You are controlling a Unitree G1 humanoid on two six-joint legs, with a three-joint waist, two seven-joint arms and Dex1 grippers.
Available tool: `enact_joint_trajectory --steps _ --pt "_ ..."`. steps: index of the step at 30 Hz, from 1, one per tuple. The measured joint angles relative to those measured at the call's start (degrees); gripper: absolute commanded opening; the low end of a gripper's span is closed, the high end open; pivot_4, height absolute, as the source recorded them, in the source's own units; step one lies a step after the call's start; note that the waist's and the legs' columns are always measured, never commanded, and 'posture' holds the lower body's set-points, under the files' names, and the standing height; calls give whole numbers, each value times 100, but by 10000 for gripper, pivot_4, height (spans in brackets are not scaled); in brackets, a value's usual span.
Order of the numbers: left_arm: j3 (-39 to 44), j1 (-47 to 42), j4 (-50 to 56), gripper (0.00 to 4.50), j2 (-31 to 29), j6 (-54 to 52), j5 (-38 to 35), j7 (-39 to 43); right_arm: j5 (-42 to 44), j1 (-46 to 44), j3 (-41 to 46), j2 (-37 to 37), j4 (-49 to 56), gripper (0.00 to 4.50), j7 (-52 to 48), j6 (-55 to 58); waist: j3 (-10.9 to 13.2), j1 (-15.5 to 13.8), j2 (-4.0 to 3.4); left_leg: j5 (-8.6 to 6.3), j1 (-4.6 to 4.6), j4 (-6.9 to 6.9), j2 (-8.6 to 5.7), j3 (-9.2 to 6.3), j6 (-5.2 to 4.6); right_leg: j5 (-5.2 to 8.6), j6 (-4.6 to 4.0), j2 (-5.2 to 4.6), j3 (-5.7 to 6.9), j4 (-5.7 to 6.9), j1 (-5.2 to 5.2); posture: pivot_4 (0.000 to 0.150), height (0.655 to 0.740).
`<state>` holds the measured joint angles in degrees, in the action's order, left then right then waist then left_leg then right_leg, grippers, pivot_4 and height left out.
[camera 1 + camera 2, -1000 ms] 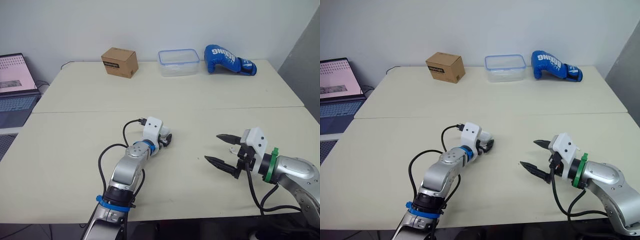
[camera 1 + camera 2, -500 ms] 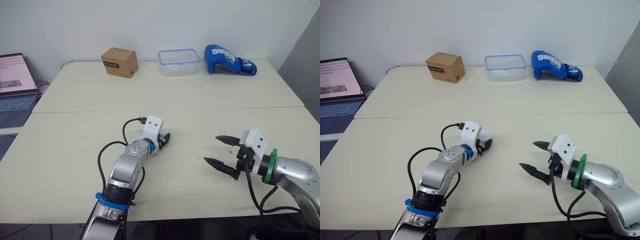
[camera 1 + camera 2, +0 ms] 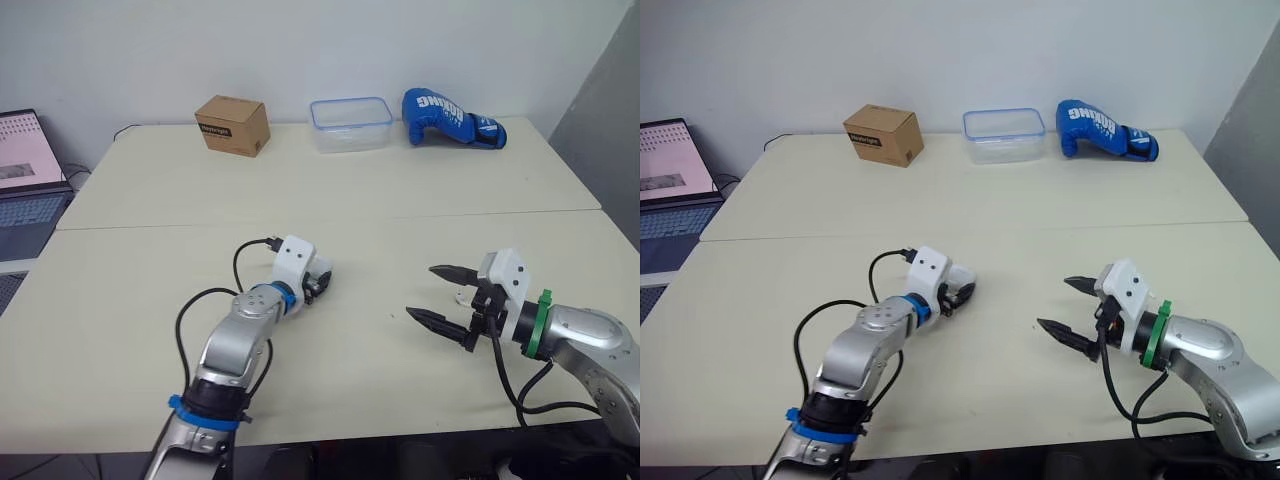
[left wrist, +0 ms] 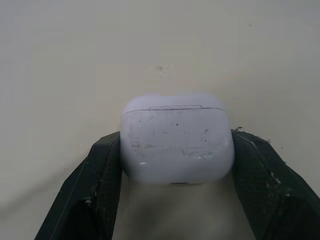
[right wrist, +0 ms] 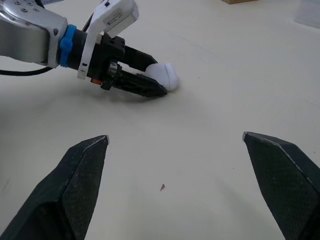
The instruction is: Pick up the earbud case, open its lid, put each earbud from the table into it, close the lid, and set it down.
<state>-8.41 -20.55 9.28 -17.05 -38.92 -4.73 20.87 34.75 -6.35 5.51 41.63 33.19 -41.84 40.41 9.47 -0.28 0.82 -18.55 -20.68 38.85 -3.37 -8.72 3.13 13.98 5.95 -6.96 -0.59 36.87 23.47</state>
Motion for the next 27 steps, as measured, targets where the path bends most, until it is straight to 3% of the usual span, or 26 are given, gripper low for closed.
enact_joint_trajectory --steps 6,9,19,27 --pt "208 210 212 27546 -940 1618 -298 1348 746 -1135 -269 18 -339 45000 117 1482 0 37 -1 0 -4 0 0 0 0 -1 -2 -2 0 -1 3 1500 7307" --pt "202 207 188 27546 -1212 2299 -416 1958 1265 -1829 -337 -381 -794 45000 411 2484 0 34 -1 0 -7 0 -1 0 -1 -1 -3 -3 1 -3 4 1500 7307" --pt "191 -70 70 27546 -1365 3839 -621 3028 2720 -3111 535 -1938 -2048 45000 1684 4233 1 60 -3 0 -14 0 0 -2 -1 -2 -4 -1 0 6 19 1500 7307" --pt "124 -293 48 27546 -1586 4565 -432 3396 3526 -3582 1158 -2440 -2639 45000 2529 5095 1 67 -5 0 -19 -2 -1 2 -1 -2 -4 -1 -3 9 28 1500 7307"
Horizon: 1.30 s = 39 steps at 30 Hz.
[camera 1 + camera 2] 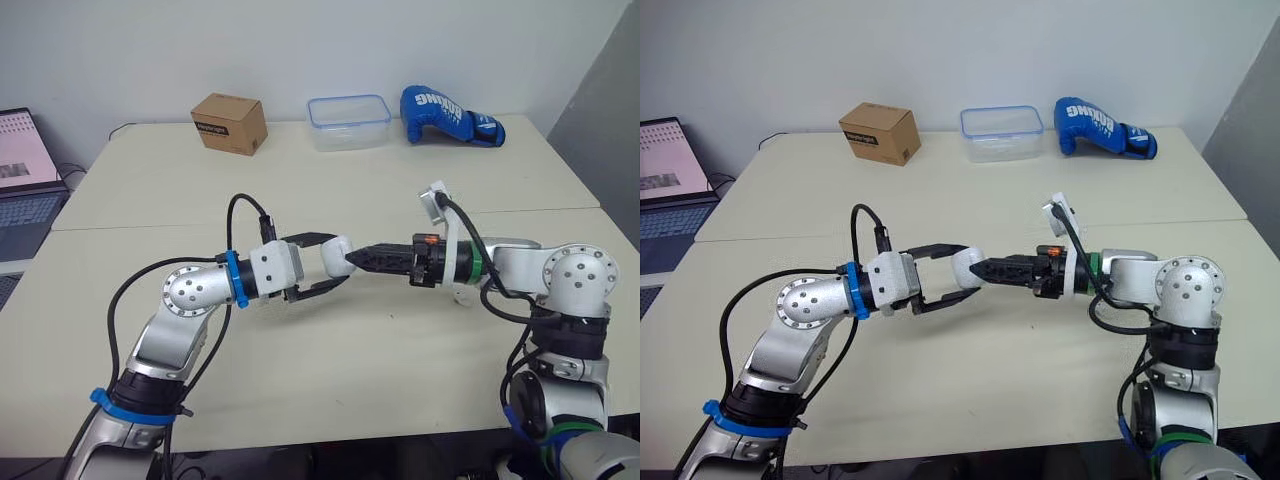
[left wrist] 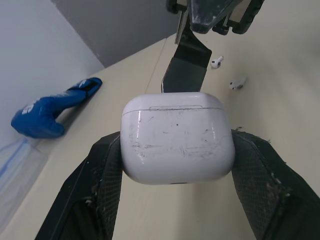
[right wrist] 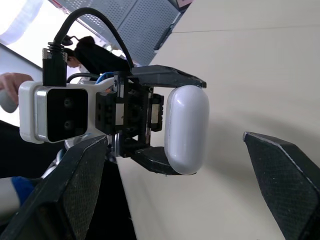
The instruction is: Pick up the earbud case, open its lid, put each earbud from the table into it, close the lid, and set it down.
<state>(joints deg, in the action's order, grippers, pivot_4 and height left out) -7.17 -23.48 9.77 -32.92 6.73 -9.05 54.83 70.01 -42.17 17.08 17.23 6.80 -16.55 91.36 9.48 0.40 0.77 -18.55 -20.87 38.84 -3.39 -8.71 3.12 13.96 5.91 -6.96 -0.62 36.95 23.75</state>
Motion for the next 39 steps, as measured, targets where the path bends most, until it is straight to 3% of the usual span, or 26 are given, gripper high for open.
enact_joint_trajectory --steps 13,16,25,29,35,39 --pt "-19 -105 -65 27546 -104 367 117 92 1025 -1 -99 15 -277 45000 881 66 1 134 -2 0 -1 -1 1 1 -1 0 0 2 -2 2 3 1500 7307" --pt "-66 -161 -65 27546 -89 365 123 92 1217 0 -219 33 -279 39334 1041 42 1 134 -2 0 -1 -1 1 1 -1 0 0 2 -2 1 3 1500 7307" --pt "-188 -207 -60 27546 -63 349 127 95 1752 6 -608 286 -312 39334 1434 -270 1 135 -2 -1 -1 -2 1 1 -2 0 1 2 -2 1 4 1500 7307" --pt "-263 -195 -56 27546 -54 365 150 95 2025 27 -798 421 -327 29866 1596 -474 1 135 -2 -1 -1 -2 1 1 -2 0 1 2 -3 0 4 1500 7307" --pt "-266 -186 -5 27546 -8 388 145 91 2347 98 -1054 714 -406 7666 1858 -794 1 137 -2 -1 -2 -2 1 2 -3 0 1 2 -3 -1 4 1500 7307" --pt "-261 -133 22 27546 -11 389 134 92 2600 116 -1277 876 -406 7707 1989 -973 1 142 -2 -1 -2 -2 2 2 -3 0 1 3 -3 -1 4 1500 7307"
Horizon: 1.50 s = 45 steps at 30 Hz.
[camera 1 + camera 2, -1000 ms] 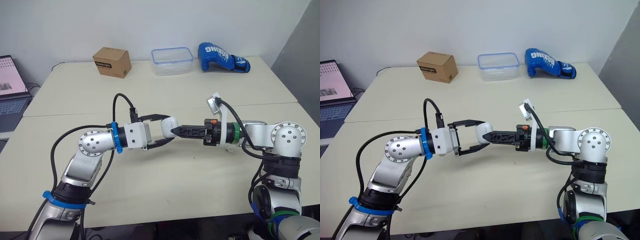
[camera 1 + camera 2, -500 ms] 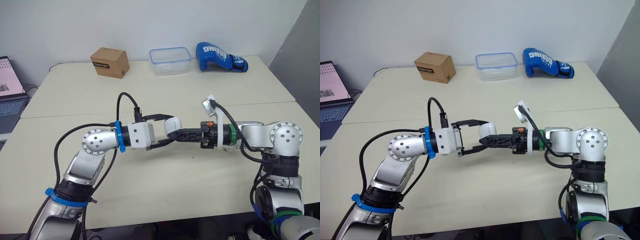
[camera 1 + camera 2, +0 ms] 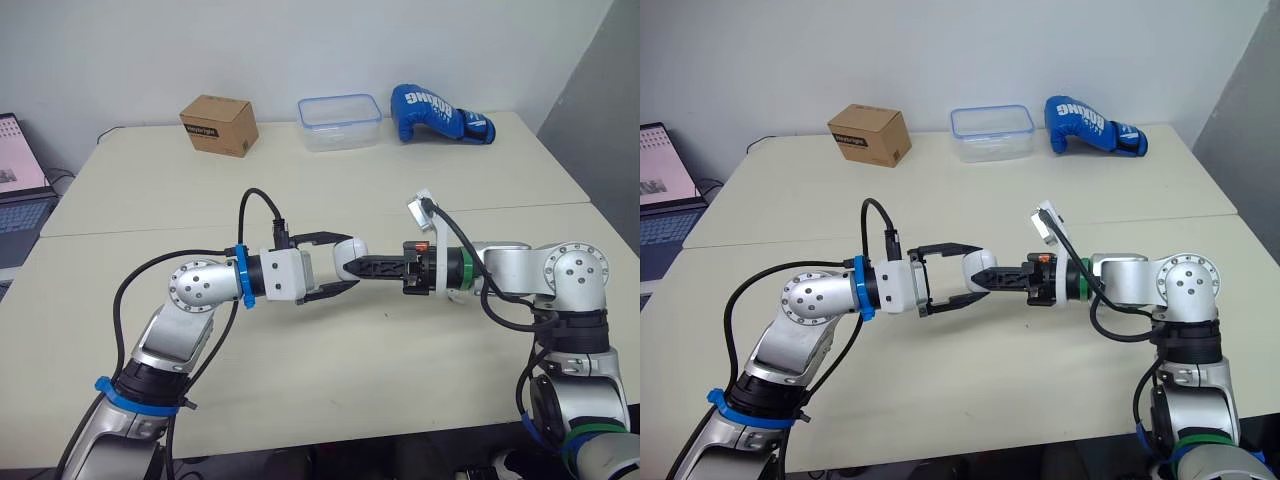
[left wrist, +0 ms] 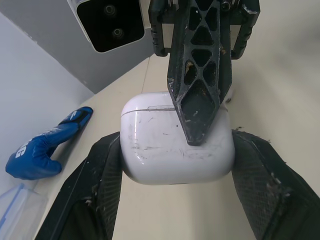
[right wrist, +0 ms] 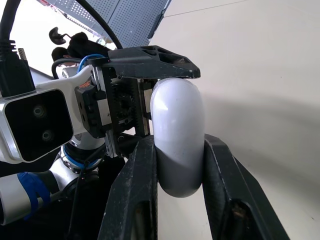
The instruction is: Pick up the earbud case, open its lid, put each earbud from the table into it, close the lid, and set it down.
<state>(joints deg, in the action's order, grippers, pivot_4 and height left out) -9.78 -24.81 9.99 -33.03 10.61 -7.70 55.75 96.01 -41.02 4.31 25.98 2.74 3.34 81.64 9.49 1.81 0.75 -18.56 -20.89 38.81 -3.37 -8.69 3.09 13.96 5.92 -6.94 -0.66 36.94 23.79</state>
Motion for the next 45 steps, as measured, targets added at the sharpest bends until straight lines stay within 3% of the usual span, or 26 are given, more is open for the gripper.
enact_joint_trajectory --steps 7,9,13,19,22,29,38,41,44,45 --pt "-2 41 23 27546 -1 -17 -22 29 416 76 -359 279 28 7707 140 -371 0 -1 0 0 0 0 0 0 0 0 0 0 0 -1 0 1500 7307" --pt "-3 41 33 34931 -24 -148 -114 137 492 119 -453 323 48 7707 177 -445 0 -1 0 0 -1 0 0 1 -1 0 0 0 -1 -1 -1 1500 7307" --pt "-81 29 149 44625 -63 -727 -296 303 689 131 -669 342 134 7707 180 -560 0 0 0 -1 -1 0 0 -1 -2 0 1 0 1 -1 -1 1500 7307" --pt "-33 82 461 44625 -138 -1582 -740 357 553 121 -795 571 258 7707 96 -629 0 1 0 -1 -1 0 2 -1 -2 0 1 2 1 -1 0 1500 7307" --pt "190 206 668 44625 -465 -2579 -1247 364 31 100 -920 789 536 7707 -215 -535 1 12 -1 -10 0 -2 4 -3 -18 2 3 7 1 1 2 1500 7307" --pt "454 178 784 44625 -1360 -4463 -1991 627 -1885 -134 -1542 1261 1380 7707 -1598 -541 4 5 -2 -11 -1 -1 4 -5 -20 3 4 9 5 -1 1 1500 7307" --pt "185 -715 676 44625 -1371 -5541 -2176 754 -4091 -558 -2684 1620 2074 7707 -3008 -1092 5 8 -1 0 -3 -3 5 -2 -1 3 4 8 3 -2 7 1500 7307" --pt "89 -877 546 38984 -1334 -5658 -2248 914 -4665 -691 -2954 1635 2120 7707 -3306 -1274 5 7 0 0 -4 -3 5 -1 0 3 4 8 2 -1 8 1500 7307" --pt "-40 -1025 489 30165 -1333 -5641 -2221 1070 -5078 -803 -3055 1568 2121 7707 -3533 -1382 5 6 0 0 -4 -3 5 -1 0 3 4 7 0 -2 10 1500 7307" --pt "-106 -1061 484 30165 -1339 -5629 -2186 1125 -5188 -826 -3074 1546 2118 7707 -3595 -1387 5 6 0 0 -5 -3 5 -1 0 3 4 8 1 -2 10 1500 7307"
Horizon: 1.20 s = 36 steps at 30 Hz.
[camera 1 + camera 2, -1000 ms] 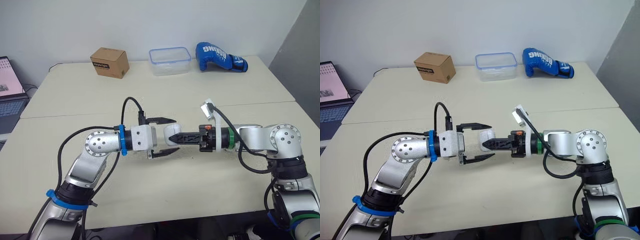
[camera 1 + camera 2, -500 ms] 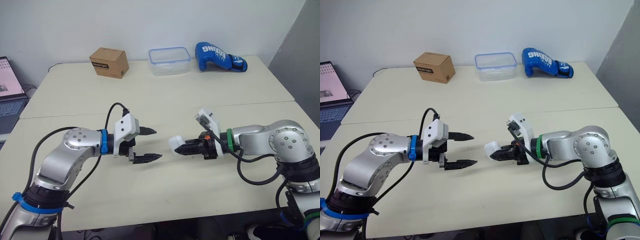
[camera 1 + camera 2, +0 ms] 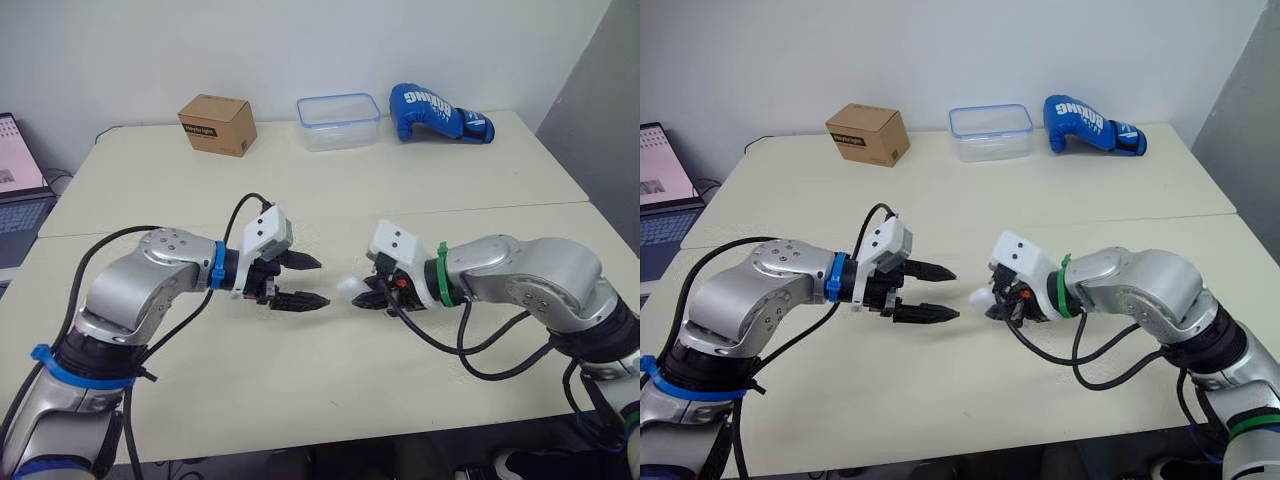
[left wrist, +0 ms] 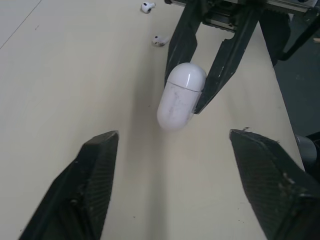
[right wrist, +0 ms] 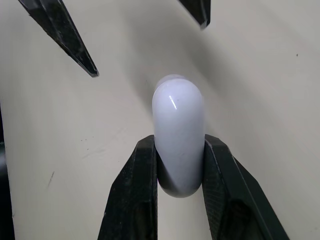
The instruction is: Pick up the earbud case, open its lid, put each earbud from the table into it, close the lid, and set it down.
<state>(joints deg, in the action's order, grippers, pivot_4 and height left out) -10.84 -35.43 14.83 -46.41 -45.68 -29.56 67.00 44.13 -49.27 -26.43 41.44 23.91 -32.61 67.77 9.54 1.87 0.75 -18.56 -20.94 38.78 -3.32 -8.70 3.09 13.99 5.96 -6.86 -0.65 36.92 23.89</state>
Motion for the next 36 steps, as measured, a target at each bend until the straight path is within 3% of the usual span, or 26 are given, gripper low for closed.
enact_joint_trajectory --steps 18,21,25,36 --pt "-514 -317 -407 30165 176 436 539 273 -1155 -373 -291 -348 -68 7707 -996 -89 0 2 0 0 -9 1 -1 7 1 -1 -1 -1 -8 6 16 1500 7307" --pt "-514 -353 -466 25468 197 473 558 309 -1210 -372 -291 -368 -67 7707 -1095 -85 0 2 0 1 -10 2 -1 7 1 -1 -1 -1 -9 7 16 1500 7307" --pt "-514 -435 -512 13451 241 461 555 367 -1273 -366 -291 -392 -66 7707 -1136 -58 0 3 0 1 -10 2 -1 7 1 -1 -1 -1 -9 7 17 1500 7307" --pt "-517 -467 -484 13451 241 365 574 466 -1407 -365 -285 -454 -57 7707 -1239 19 0 4 0 1 -10 2 -1 7 1 -1 -1 -1 -9 8 17 1500 7307"
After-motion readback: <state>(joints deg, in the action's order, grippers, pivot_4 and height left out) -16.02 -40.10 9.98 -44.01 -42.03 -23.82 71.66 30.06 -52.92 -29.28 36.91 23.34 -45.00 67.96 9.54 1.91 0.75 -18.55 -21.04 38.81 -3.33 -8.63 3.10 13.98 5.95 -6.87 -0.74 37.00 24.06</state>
